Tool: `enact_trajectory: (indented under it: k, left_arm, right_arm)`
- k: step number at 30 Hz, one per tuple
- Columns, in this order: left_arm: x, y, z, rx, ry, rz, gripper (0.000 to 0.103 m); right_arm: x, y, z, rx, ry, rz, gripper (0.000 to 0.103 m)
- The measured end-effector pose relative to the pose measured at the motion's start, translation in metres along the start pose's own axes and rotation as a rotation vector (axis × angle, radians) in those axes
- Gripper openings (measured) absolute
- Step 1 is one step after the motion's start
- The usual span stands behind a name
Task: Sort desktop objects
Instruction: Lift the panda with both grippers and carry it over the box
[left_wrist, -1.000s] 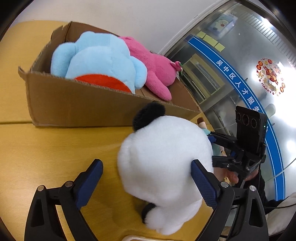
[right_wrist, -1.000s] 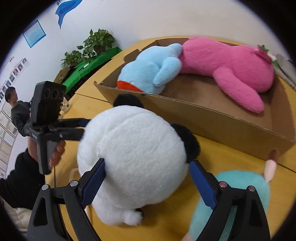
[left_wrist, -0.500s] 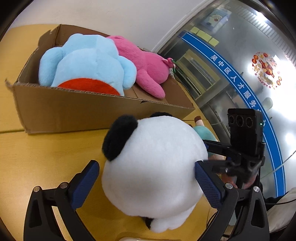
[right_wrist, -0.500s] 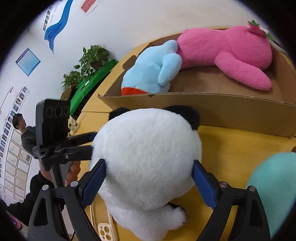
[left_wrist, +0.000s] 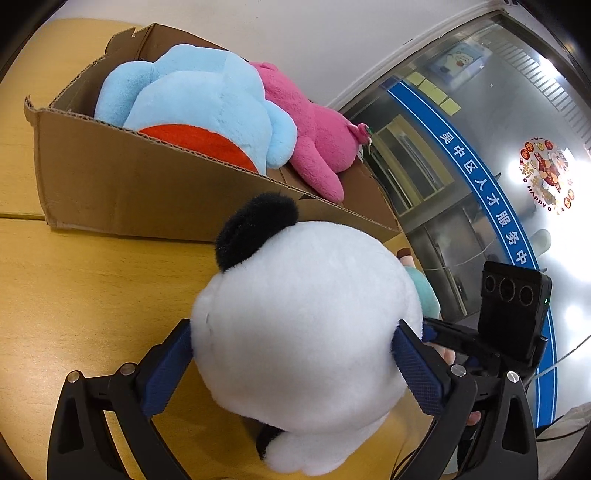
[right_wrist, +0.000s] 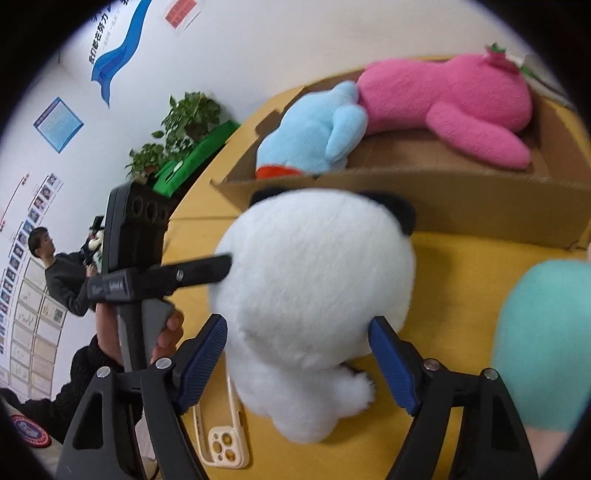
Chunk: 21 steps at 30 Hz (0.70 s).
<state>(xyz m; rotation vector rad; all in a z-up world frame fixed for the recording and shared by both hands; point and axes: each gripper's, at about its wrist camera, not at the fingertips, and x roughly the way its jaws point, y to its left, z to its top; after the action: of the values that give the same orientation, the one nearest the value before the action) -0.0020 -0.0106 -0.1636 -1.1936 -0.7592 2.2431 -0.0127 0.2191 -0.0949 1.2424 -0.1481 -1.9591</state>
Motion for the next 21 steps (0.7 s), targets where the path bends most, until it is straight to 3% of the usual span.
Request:
enact_trajectory:
  k: [2,7,13,21]
  left_arm:
    - [0.002,-0.002,0.001,0.01,0.005,0.005,0.103]
    - [0.003,-0.005,0.002,0.004,0.003,0.029,0.102]
    - [-0.001,-0.013,-0.002,0.001,-0.008,0.052,0.088]
    - [-0.025,-0.061,-0.003,0.089,-0.047,0.105,0.073]
  right_arm:
    - [-0.003,-0.009,0.013,0.007,-0.023,-0.033,0.08]
    - [0.02,-0.024,0.026,0.017,0.017,0.001,0.08]
    - [0.02,-0.029,0.011,0.056,-0.019,0.052,0.058]
    - [-0.018,-0.021,0.002,0.049,-0.128,0.057,0.045]
